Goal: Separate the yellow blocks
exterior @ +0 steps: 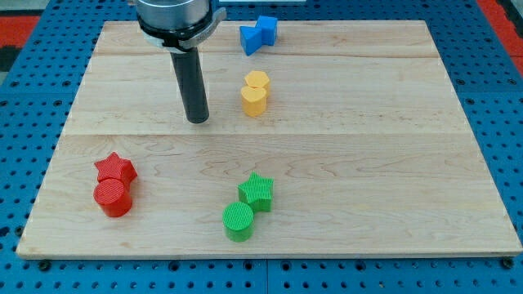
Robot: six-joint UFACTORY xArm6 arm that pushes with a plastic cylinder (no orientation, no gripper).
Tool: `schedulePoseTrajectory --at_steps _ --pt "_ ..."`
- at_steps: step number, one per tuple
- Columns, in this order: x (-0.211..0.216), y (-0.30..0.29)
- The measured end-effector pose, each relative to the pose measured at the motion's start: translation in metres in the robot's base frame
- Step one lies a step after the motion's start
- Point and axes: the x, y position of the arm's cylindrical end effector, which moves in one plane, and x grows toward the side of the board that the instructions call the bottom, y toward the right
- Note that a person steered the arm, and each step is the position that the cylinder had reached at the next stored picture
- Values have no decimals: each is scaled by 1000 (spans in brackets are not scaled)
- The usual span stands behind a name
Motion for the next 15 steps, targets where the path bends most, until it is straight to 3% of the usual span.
schedulePoseTrajectory --at_steps 2,4,5,6,9,10,11,15 --pt "2 -6" --pt "-60 -15" --pt "-87 48" --pt "-83 94" --pt "-75 107" --pt "-88 86" --pt "-22 114" --pt "-15 139"
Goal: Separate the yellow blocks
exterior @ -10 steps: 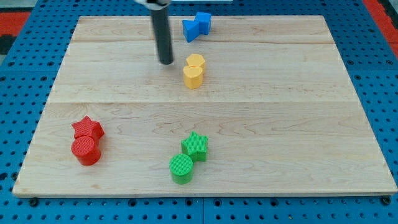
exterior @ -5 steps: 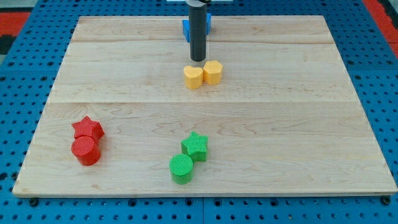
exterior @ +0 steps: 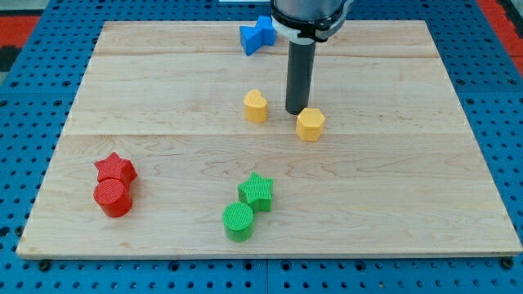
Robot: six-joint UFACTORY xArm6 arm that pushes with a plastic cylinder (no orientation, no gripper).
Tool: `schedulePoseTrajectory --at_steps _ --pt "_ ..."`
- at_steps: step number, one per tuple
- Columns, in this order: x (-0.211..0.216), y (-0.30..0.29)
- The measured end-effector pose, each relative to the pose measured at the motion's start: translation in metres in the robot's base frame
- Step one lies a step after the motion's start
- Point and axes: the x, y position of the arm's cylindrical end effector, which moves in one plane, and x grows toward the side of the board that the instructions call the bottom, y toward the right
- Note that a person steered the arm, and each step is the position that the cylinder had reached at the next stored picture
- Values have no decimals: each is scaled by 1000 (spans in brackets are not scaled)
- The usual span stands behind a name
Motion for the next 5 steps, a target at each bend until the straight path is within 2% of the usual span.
schedulePoseTrajectory --at_steps 1,2,3,5 --pt "-2 -28" --pt "-26 -122" --pt "-45 -132" --pt "-45 -132"
